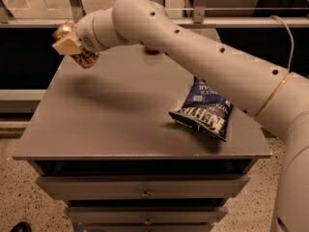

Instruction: Place orange can upright

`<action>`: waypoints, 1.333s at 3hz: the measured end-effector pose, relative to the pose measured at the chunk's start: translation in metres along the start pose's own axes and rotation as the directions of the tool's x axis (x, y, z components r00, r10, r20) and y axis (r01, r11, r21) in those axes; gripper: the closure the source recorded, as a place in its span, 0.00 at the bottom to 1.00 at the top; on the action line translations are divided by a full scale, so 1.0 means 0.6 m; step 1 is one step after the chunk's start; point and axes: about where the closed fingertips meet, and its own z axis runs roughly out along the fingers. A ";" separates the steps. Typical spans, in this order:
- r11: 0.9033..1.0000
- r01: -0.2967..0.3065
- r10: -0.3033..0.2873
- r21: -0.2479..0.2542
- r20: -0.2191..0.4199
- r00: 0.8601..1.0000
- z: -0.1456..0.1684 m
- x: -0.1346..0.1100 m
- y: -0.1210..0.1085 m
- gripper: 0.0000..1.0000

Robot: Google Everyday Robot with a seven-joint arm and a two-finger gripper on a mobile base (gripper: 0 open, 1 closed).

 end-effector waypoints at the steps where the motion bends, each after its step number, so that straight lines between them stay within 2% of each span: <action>1: 1.000 -0.007 0.004 0.028 0.124 0.992 0.041 -0.039 -0.009 1.00; 2: 0.998 -0.016 0.003 0.056 0.234 0.972 0.082 -0.079 -0.023 1.00; 3: 0.998 -0.018 0.001 0.065 0.255 0.967 0.113 -0.087 -0.021 1.00; 4: 0.995 -0.051 0.029 0.085 0.248 0.968 0.117 -0.068 -0.015 1.00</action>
Offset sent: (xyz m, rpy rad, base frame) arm 0.0559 0.0784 0.0496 0.3369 -0.1755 -0.0270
